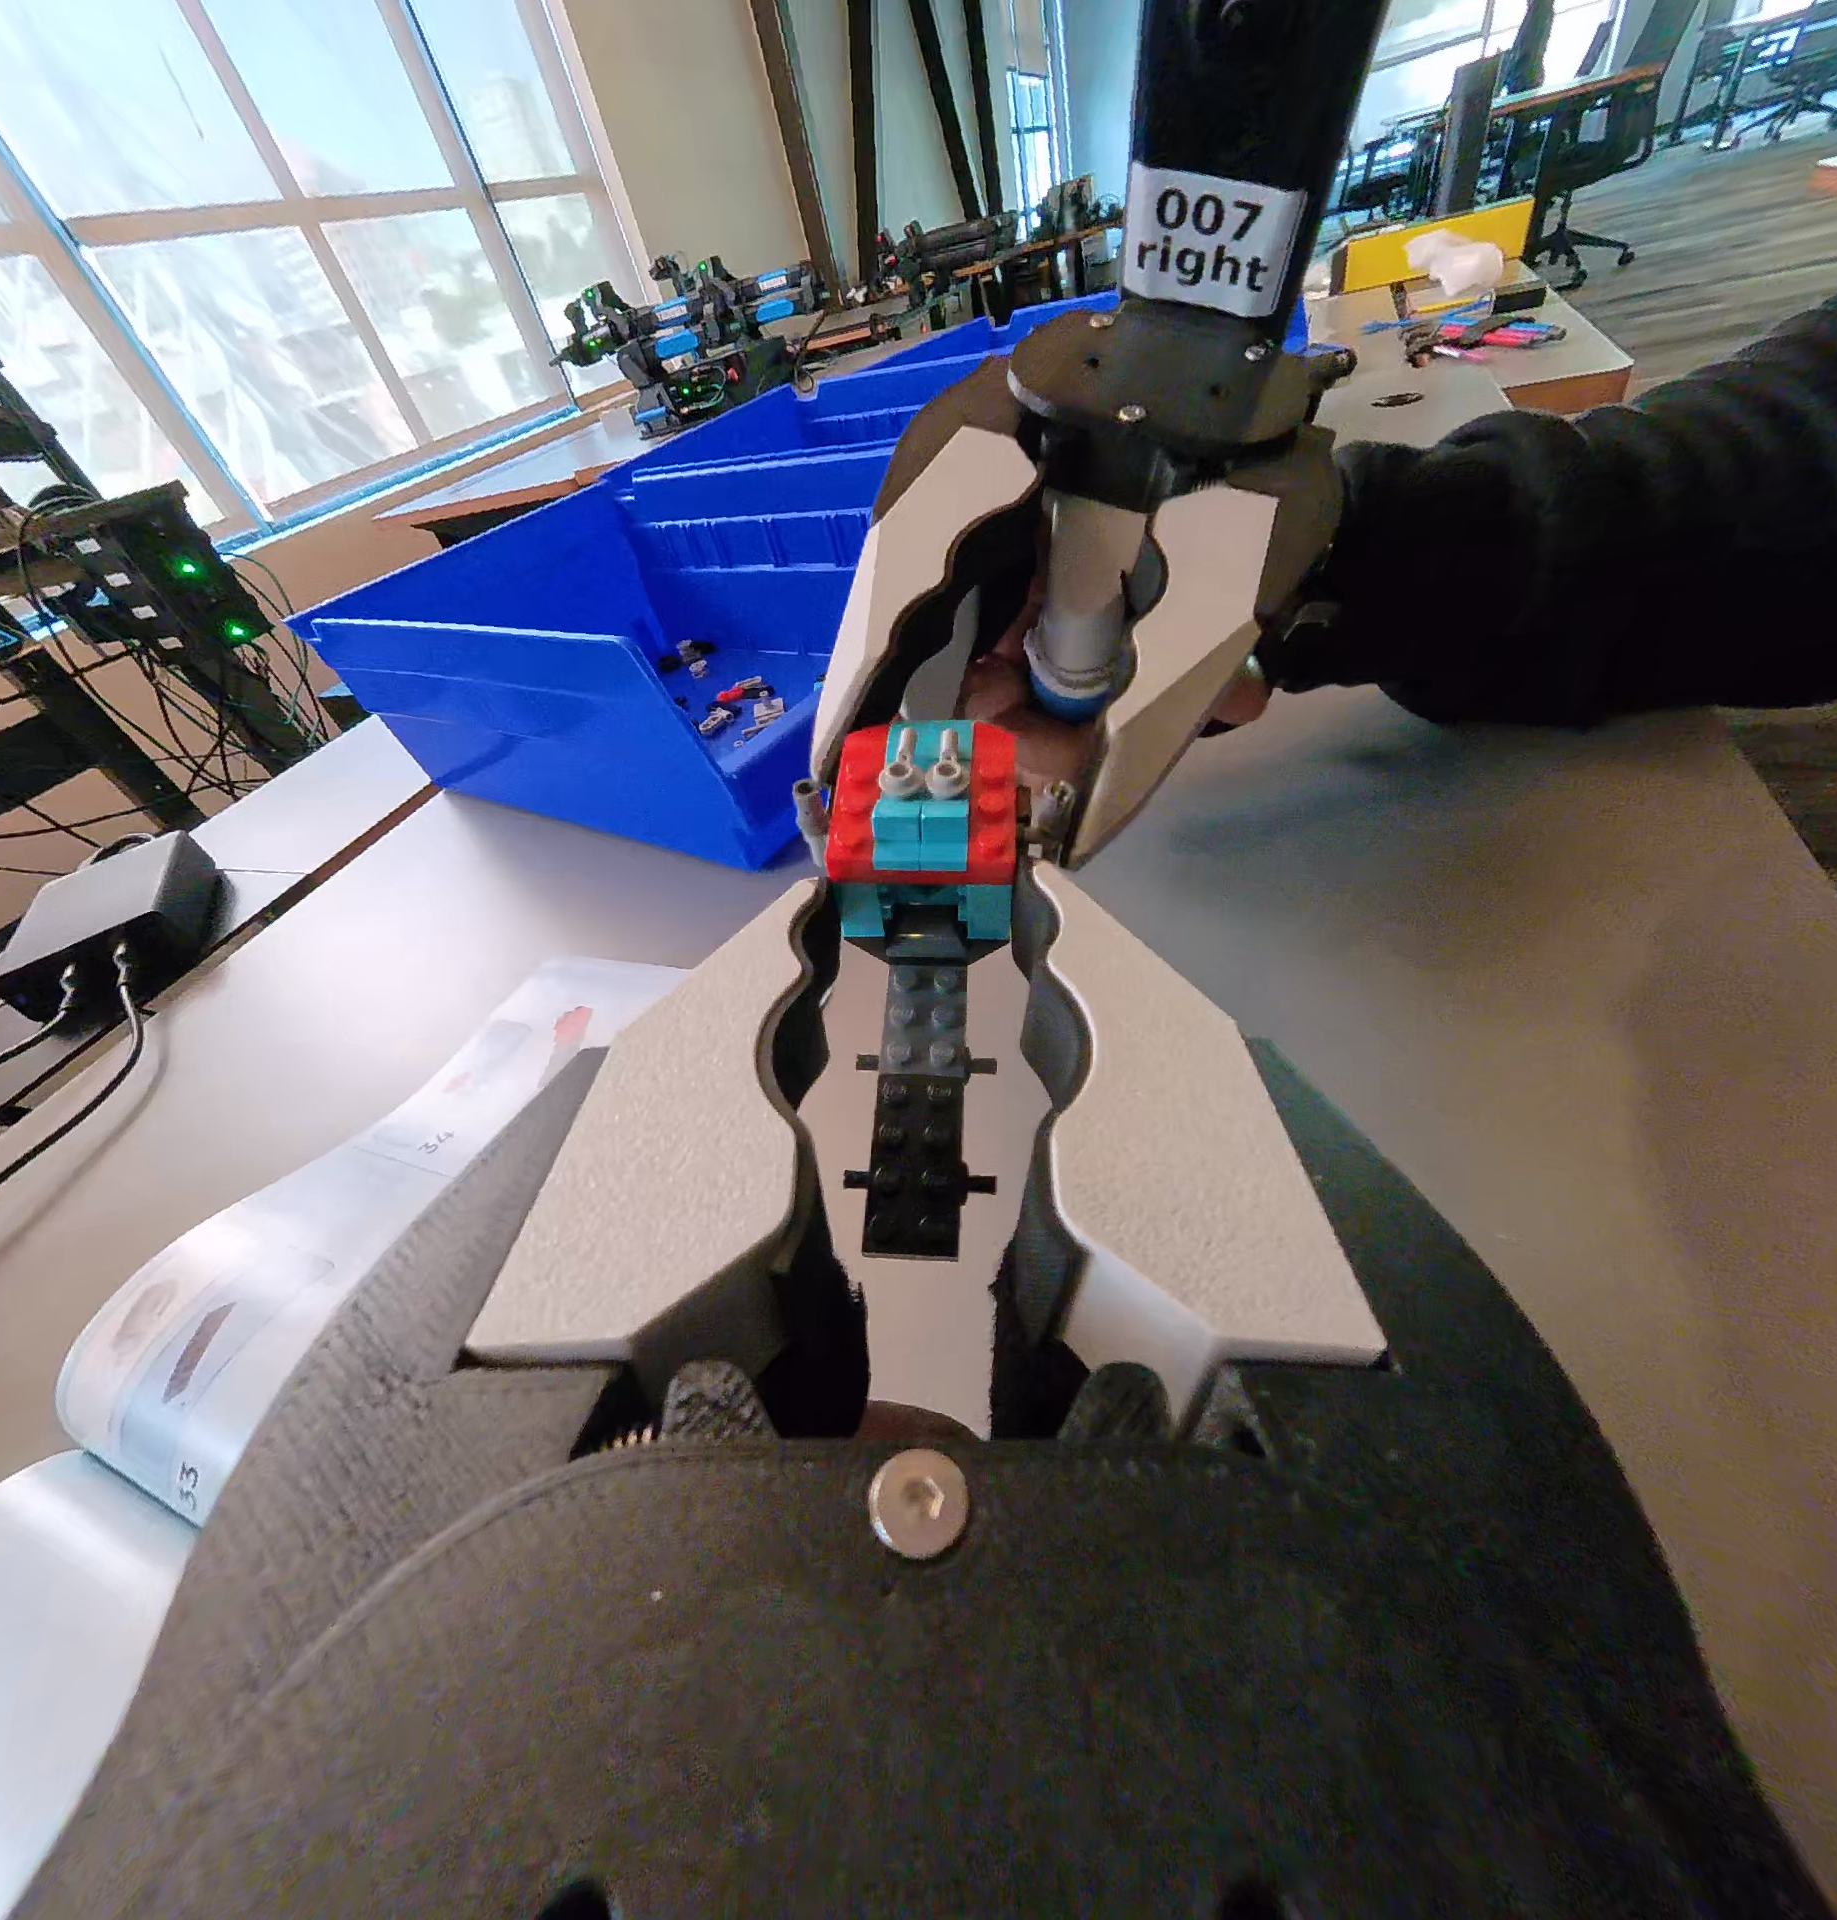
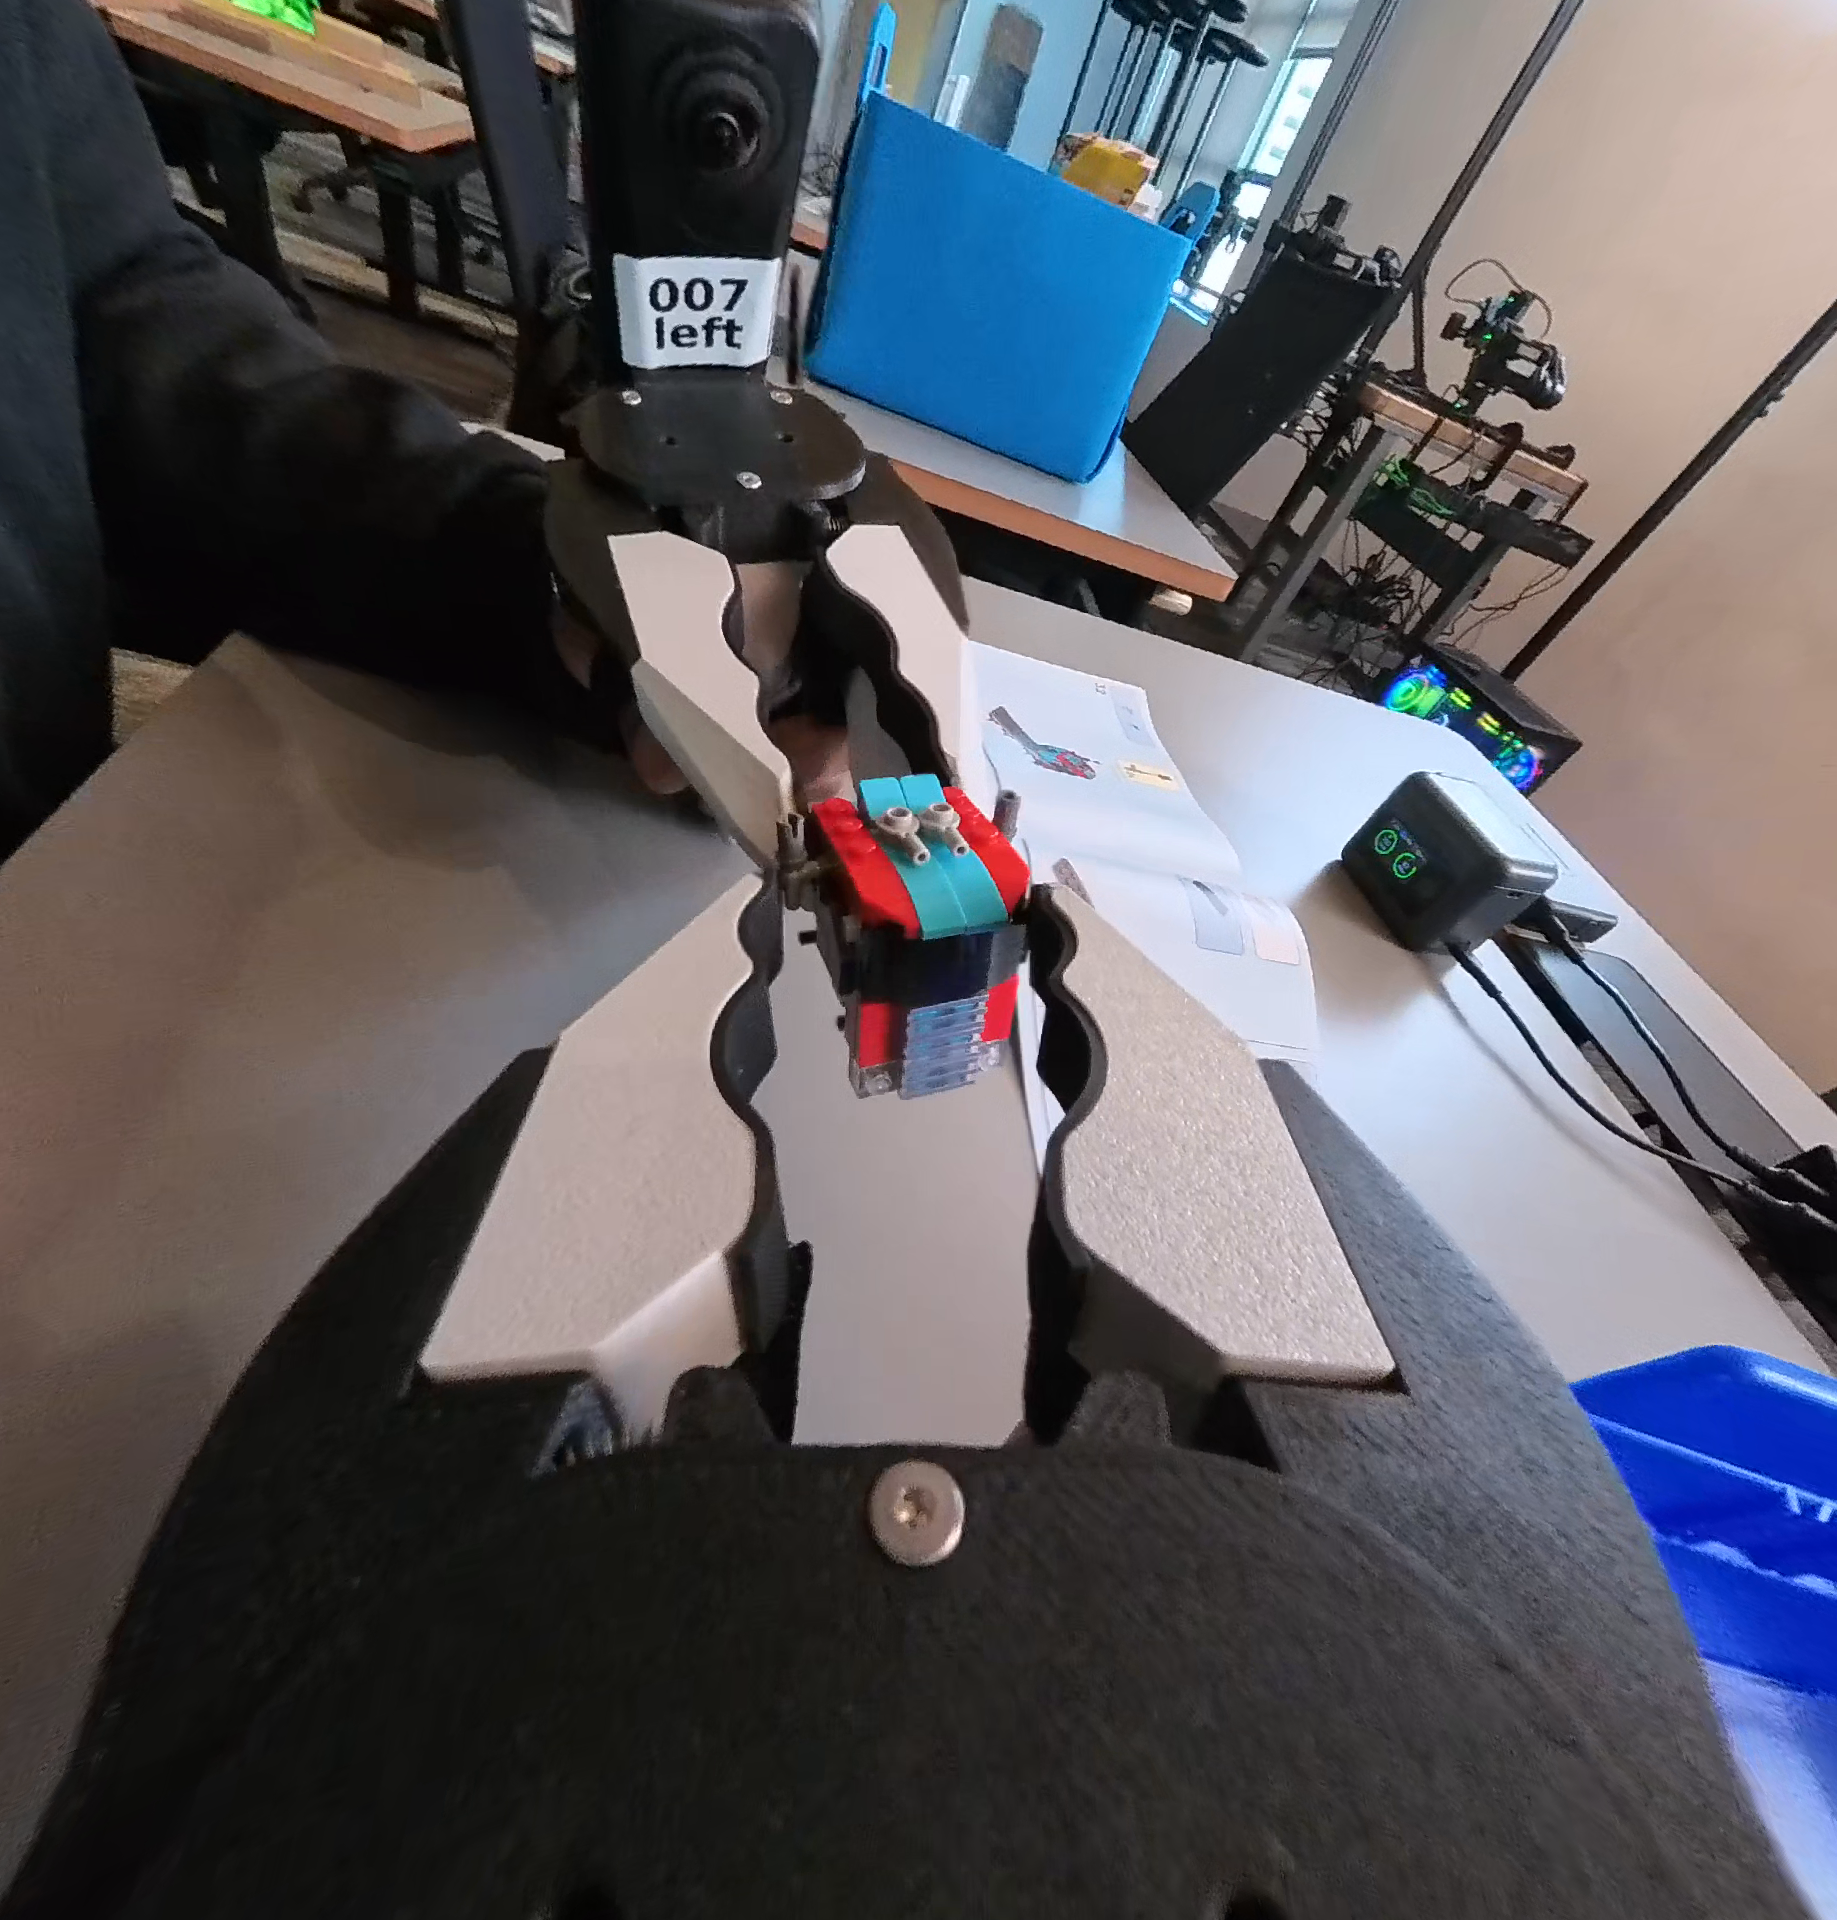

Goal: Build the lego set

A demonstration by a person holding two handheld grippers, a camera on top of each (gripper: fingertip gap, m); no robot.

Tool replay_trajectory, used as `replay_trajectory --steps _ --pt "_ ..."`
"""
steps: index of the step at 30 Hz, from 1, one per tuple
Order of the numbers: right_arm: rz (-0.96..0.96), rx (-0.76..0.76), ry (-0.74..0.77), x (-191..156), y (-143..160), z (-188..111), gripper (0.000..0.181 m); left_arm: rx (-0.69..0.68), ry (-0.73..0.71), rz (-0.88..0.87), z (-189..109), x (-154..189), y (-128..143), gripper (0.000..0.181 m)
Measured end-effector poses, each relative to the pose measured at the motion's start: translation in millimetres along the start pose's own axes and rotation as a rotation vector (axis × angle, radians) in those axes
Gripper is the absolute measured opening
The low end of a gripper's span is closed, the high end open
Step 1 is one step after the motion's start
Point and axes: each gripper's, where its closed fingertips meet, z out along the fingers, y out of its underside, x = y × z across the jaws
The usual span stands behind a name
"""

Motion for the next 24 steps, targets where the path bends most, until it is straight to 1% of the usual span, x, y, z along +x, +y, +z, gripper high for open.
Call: replay_trajectory --steps 14,24 --pt "0.045 0.077 -0.028 -1.2 -7.6 -1.2 0.047 0.045 -0.014 0.012 -1.6 2.4 -6.5 0.033" --pt "0.065 0.083 -0.021 -0.1 -9.0 -0.4 0.047 0.060 -0.029 0.022 -2.5 2.3 -8.6 0.033"
